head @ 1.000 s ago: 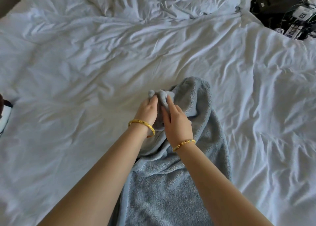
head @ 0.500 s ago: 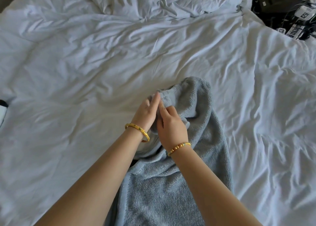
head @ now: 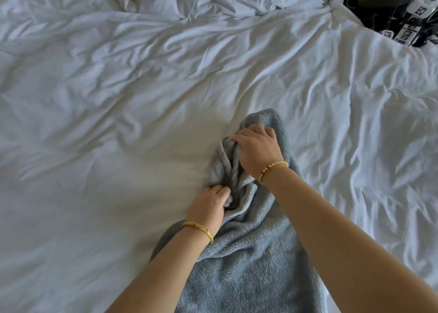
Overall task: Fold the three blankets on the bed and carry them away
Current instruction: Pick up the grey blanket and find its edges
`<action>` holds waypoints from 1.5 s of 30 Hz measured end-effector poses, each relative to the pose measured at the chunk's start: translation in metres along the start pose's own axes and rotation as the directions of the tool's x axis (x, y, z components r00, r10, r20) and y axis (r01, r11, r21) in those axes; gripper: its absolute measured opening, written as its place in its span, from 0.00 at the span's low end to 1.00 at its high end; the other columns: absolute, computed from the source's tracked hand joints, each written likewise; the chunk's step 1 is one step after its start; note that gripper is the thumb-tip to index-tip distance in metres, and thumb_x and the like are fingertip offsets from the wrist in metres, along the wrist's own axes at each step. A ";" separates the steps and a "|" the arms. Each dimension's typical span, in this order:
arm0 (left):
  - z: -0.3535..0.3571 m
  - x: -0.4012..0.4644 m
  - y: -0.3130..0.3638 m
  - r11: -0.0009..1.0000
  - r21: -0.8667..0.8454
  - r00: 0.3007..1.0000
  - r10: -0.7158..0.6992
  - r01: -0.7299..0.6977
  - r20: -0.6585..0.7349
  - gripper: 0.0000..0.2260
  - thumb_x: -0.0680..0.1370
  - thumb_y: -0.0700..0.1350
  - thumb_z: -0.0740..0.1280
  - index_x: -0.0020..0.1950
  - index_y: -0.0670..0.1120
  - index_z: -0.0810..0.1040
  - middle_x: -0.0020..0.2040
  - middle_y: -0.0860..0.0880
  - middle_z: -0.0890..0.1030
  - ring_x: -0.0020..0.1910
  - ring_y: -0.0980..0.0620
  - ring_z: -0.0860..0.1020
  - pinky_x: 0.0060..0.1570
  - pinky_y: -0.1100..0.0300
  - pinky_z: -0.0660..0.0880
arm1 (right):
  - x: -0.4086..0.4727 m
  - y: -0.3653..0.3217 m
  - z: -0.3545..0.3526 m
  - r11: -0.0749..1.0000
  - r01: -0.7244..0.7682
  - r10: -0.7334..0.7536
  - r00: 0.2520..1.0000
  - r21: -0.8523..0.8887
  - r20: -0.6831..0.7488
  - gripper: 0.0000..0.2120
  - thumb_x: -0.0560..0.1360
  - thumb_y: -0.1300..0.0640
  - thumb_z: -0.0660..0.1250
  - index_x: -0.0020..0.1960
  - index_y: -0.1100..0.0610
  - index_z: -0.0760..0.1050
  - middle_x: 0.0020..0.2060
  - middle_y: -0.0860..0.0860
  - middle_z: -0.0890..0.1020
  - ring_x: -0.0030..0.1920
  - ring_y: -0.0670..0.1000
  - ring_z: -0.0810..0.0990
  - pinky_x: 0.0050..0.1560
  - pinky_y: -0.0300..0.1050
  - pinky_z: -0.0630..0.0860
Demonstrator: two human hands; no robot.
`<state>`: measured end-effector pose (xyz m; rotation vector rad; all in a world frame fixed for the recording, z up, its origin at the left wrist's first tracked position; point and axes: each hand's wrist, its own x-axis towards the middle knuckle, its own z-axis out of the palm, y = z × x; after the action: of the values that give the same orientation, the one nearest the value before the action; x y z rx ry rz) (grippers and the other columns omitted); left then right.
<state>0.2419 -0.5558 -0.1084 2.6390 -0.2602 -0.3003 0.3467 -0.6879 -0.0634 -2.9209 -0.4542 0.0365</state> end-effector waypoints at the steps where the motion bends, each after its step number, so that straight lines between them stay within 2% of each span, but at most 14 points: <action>1: 0.002 0.002 -0.002 0.999 -0.037 1.000 -0.029 0.029 -0.005 0.08 0.73 0.32 0.57 0.45 0.44 0.72 0.47 0.46 0.76 0.48 0.45 0.72 0.39 0.58 0.64 | 0.002 0.004 0.000 0.997 -0.031 0.032 0.999 -0.070 0.010 0.13 0.74 0.58 0.57 0.53 0.54 0.77 0.54 0.49 0.80 0.61 0.54 0.69 0.59 0.45 0.54; 8: 0.013 0.007 0.005 0.884 -0.326 0.911 -0.393 0.336 -0.127 0.10 0.74 0.31 0.58 0.49 0.41 0.76 0.47 0.45 0.79 0.48 0.44 0.75 0.42 0.60 0.68 | -0.016 0.035 0.008 0.807 -0.580 0.581 0.750 -0.107 0.315 0.15 0.80 0.55 0.50 0.63 0.59 0.66 0.58 0.58 0.78 0.58 0.60 0.76 0.48 0.49 0.71; 11: 0.016 0.011 0.013 0.831 -0.382 0.860 -0.487 0.404 -0.151 0.09 0.75 0.32 0.58 0.49 0.41 0.76 0.47 0.45 0.80 0.49 0.43 0.76 0.45 0.54 0.73 | -0.036 0.043 0.011 0.842 -0.528 0.539 0.832 -0.111 0.129 0.13 0.79 0.58 0.52 0.56 0.61 0.72 0.56 0.59 0.77 0.57 0.60 0.74 0.44 0.49 0.68; 14: 0.018 0.011 0.011 0.837 -0.364 0.864 -0.483 0.409 -0.140 0.09 0.75 0.32 0.58 0.50 0.40 0.75 0.48 0.43 0.79 0.51 0.42 0.75 0.48 0.49 0.75 | -0.052 0.052 0.014 0.935 -0.318 0.317 0.948 -0.158 -0.032 0.16 0.73 0.65 0.53 0.56 0.64 0.74 0.65 0.61 0.68 0.64 0.61 0.66 0.61 0.54 0.63; 17: 0.019 0.011 0.009 0.848 -0.346 0.870 -0.471 0.402 -0.143 0.09 0.76 0.33 0.57 0.50 0.40 0.75 0.49 0.43 0.79 0.52 0.42 0.75 0.49 0.49 0.75 | -0.054 0.053 0.010 0.983 -0.092 0.103 0.992 -0.160 0.066 0.22 0.74 0.62 0.49 0.67 0.59 0.66 0.75 0.57 0.53 0.73 0.60 0.54 0.70 0.55 0.53; 22: 0.017 0.012 0.006 0.866 -0.320 0.889 -0.441 0.385 -0.126 0.08 0.76 0.33 0.57 0.51 0.39 0.74 0.50 0.42 0.78 0.50 0.42 0.75 0.44 0.55 0.71 | -0.053 0.053 0.009 0.939 -0.264 0.292 0.951 -0.222 0.103 0.17 0.75 0.62 0.56 0.63 0.59 0.68 0.65 0.57 0.66 0.63 0.58 0.66 0.60 0.51 0.66; 26: 0.014 0.012 0.003 0.877 -0.313 0.903 -0.415 0.363 -0.116 0.08 0.77 0.33 0.56 0.50 0.40 0.73 0.48 0.43 0.77 0.45 0.44 0.73 0.40 0.60 0.63 | -0.070 0.063 0.008 0.818 -0.559 0.554 0.829 0.137 0.075 0.09 0.77 0.67 0.56 0.55 0.64 0.72 0.56 0.59 0.73 0.56 0.60 0.73 0.51 0.50 0.71; 30: 0.007 0.009 0.005 0.844 -0.346 0.891 -0.452 0.409 -0.048 0.07 0.76 0.34 0.57 0.49 0.45 0.69 0.44 0.46 0.74 0.46 0.42 0.74 0.40 0.58 0.63 | -0.104 0.064 0.010 0.623 -0.658 0.652 0.735 0.423 0.184 0.12 0.74 0.64 0.61 0.54 0.59 0.60 0.50 0.61 0.76 0.50 0.63 0.77 0.41 0.47 0.68; 33: -0.014 0.006 0.006 0.901 -0.162 0.915 -0.400 0.402 0.046 0.11 0.76 0.38 0.61 0.58 0.42 0.68 0.53 0.43 0.75 0.51 0.39 0.76 0.41 0.55 0.68 | -0.129 0.056 0.007 0.610 -0.731 0.648 0.682 0.305 0.338 0.24 0.75 0.56 0.63 0.66 0.60 0.58 0.53 0.61 0.78 0.52 0.62 0.78 0.44 0.48 0.72; 36: -0.057 -0.001 0.013 0.907 0.252 0.922 -0.373 0.337 0.108 0.12 0.78 0.47 0.58 0.56 0.43 0.74 0.57 0.43 0.72 0.53 0.41 0.75 0.46 0.53 0.72 | -0.135 0.047 -0.012 0.615 -0.778 0.630 0.585 0.132 0.511 0.15 0.78 0.57 0.58 0.62 0.64 0.66 0.49 0.61 0.80 0.49 0.59 0.80 0.43 0.48 0.74; 38: -0.095 0.000 0.023 0.834 0.353 0.861 -0.492 0.424 0.129 0.18 0.80 0.50 0.51 0.57 0.44 0.76 0.59 0.43 0.74 0.55 0.42 0.75 0.48 0.54 0.71 | -0.128 0.037 -0.041 0.344 -0.895 0.558 0.438 0.285 0.705 0.12 0.80 0.60 0.56 0.45 0.67 0.72 0.38 0.60 0.81 0.32 0.55 0.82 0.36 0.46 0.80; 40: -0.139 0.004 0.041 0.792 0.287 0.765 -0.603 0.539 0.227 0.22 0.81 0.51 0.47 0.65 0.42 0.73 0.62 0.41 0.76 0.60 0.42 0.75 0.57 0.54 0.73 | -0.116 0.025 -0.081 -0.122 -0.881 0.459 0.359 0.458 0.813 0.14 0.81 0.62 0.55 0.41 0.68 0.71 0.32 0.60 0.80 0.21 0.52 0.78 0.21 0.40 0.76; 43: -0.219 0.018 0.079 0.535 -0.476 0.706 -0.626 0.698 0.332 0.17 0.83 0.46 0.49 0.55 0.35 0.72 0.40 0.36 0.81 0.32 0.46 0.82 0.26 0.64 0.77 | -0.089 0.015 -0.163 -0.331 -0.564 0.517 0.562 0.756 0.646 0.14 0.80 0.67 0.53 0.64 0.68 0.66 0.50 0.63 0.79 0.29 0.52 0.80 0.36 0.43 0.81; 45: -0.273 0.019 0.101 0.284 -0.842 0.775 -0.590 0.459 0.224 0.13 0.83 0.44 0.48 0.52 0.39 0.69 0.33 0.38 0.78 0.16 0.51 0.74 0.13 0.67 0.68 | -0.075 0.008 -0.223 -0.374 -0.295 0.586 0.659 0.879 0.471 0.20 0.79 0.70 0.51 0.71 0.66 0.59 0.61 0.63 0.72 0.36 0.53 0.79 0.37 0.42 0.80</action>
<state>0.3164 -0.5310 0.1724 1.5731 0.7081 -0.3394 0.2894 -0.7582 0.1542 -1.1620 0.7097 0.1218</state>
